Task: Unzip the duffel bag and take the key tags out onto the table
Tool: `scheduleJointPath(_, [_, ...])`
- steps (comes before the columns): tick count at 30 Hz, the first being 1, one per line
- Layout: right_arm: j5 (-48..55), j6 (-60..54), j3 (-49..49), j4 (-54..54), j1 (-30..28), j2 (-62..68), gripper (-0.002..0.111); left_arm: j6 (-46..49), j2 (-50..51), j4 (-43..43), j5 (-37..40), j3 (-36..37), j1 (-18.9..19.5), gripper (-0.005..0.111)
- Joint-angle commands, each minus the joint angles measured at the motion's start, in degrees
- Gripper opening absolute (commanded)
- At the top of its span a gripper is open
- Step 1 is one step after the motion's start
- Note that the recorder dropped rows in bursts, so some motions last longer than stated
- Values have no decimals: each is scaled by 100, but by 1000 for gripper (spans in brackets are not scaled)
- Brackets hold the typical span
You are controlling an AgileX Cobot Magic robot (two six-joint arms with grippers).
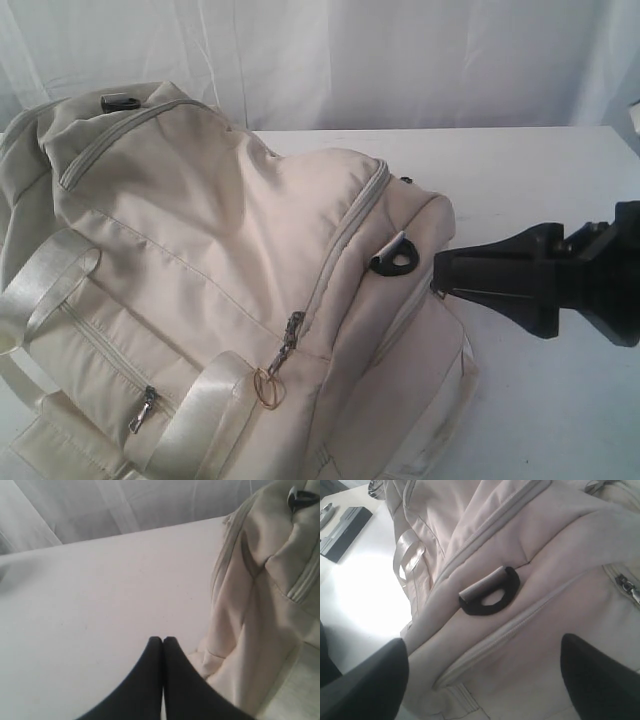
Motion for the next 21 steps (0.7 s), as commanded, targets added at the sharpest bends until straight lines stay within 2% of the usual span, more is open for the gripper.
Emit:
scheduleJointPath(1, [-121,-76,15,36,6,8,77,-557,-23,-655,787,-41,-43,0])
scheduleJointPath(7, [-121,-76,15,36,6,8,77,-638,-23,-911,1296,-41,-43,0])
scheduleJointPath(9, [-121,-76,15,36,6,8,77,-627,-23,-942,1364,-41,-43,4])
scheduleJointPath(12, [-121,-76,15,36,6,8,77,-627,-23,-1173,1465,-41,-43,20])
scheduleJointPath(16, [-121,-76,15,36,6,8,77,-627,-23,-1359,1479,-41,-43,62])
scheduleJointPath(18, [-121,-76,15,36,6,8,77,-627,-23,-1359,1292,-41,-43,78])
scheduleJointPath(19, [-121,-76,15,36,6,8,77,-598,-7,-1359,1117,-41,-43,82])
scheduleJointPath(21, [-52,-15,15,36,6,8,77,-363,58,-1359,649,-41,-43,82])
